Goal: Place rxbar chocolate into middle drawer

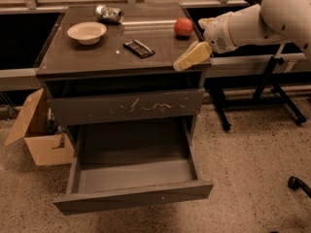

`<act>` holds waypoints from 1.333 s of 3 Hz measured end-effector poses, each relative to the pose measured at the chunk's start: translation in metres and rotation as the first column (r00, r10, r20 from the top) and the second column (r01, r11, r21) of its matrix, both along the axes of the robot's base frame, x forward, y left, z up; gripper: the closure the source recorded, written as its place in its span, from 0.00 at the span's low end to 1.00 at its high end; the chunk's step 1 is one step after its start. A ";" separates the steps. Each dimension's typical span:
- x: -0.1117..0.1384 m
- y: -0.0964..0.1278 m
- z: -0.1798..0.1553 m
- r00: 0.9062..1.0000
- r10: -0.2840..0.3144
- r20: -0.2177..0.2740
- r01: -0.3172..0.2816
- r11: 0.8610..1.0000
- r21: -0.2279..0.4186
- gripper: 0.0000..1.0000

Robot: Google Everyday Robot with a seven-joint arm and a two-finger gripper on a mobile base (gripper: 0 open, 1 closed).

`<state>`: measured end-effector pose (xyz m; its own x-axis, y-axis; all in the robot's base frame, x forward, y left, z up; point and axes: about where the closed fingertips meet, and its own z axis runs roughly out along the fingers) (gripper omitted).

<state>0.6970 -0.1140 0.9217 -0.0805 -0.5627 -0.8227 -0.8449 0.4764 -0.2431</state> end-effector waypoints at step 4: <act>0.042 0.026 -0.014 0.999 0.037 0.000 -0.037 0.993 0.115 0.00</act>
Offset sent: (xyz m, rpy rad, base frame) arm 0.0006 -0.0114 0.0066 0.0385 -0.0025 -0.0136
